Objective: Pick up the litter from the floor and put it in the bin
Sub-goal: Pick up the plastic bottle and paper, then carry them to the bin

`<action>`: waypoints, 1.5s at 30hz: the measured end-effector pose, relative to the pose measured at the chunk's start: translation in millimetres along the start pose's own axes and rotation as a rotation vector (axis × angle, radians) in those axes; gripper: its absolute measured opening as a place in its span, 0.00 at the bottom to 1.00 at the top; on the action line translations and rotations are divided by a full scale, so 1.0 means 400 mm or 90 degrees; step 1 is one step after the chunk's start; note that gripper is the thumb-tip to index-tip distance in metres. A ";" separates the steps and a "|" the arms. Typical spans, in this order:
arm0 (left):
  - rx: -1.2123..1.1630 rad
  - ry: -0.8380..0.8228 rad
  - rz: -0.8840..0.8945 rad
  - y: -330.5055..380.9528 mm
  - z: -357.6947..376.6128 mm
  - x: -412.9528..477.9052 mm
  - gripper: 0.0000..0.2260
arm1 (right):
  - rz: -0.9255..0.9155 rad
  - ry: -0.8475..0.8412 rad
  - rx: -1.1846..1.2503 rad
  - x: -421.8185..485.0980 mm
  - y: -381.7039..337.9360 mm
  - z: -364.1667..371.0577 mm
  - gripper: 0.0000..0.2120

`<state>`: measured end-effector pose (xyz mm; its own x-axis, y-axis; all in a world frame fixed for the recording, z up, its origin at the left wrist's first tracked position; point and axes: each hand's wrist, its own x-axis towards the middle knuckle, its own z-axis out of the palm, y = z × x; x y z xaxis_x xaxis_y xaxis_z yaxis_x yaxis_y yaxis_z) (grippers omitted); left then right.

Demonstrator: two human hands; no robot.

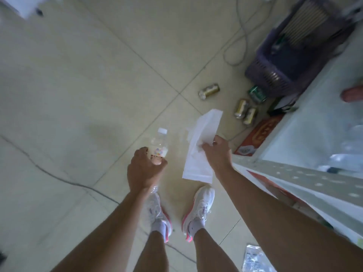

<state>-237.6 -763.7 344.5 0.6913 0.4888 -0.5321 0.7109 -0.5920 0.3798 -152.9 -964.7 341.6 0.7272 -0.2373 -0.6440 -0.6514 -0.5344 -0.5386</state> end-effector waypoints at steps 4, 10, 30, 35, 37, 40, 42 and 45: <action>-0.053 -0.011 0.061 0.178 -0.278 -0.135 0.15 | -0.048 0.012 -0.027 -0.197 -0.231 -0.212 0.03; -0.073 -0.060 0.178 0.387 -0.563 -0.289 0.11 | -0.028 0.043 0.013 -0.470 -0.416 -0.445 0.06; 0.413 -0.358 0.724 0.514 -0.572 -0.985 0.15 | 0.337 0.479 0.361 -1.446 0.170 -0.645 0.07; 0.483 -0.480 0.963 0.435 -0.386 -1.454 0.19 | 0.507 0.604 0.443 -1.833 0.457 -0.647 0.08; 0.521 -0.527 1.037 0.367 -0.315 -1.653 0.19 | 0.568 0.661 0.469 -1.992 0.583 -0.637 0.10; 0.570 -0.574 1.140 0.231 -0.218 -1.937 0.20 | 0.634 0.732 0.507 -2.238 0.786 -0.599 0.11; 0.598 -0.582 1.208 0.135 -0.162 -2.110 0.20 | 0.657 0.771 0.503 -2.393 0.907 -0.575 0.12; 0.633 -0.598 1.272 0.008 -0.094 -2.344 0.20 | 0.669 0.822 0.523 -2.598 1.058 -0.555 0.15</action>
<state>-878.8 -1199.9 873.0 -0.2363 -0.9245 -0.2992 -0.8787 0.0719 0.4720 -1136.2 -1124.4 903.6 -0.5586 -0.7746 -0.2966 -0.5295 0.6083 -0.5913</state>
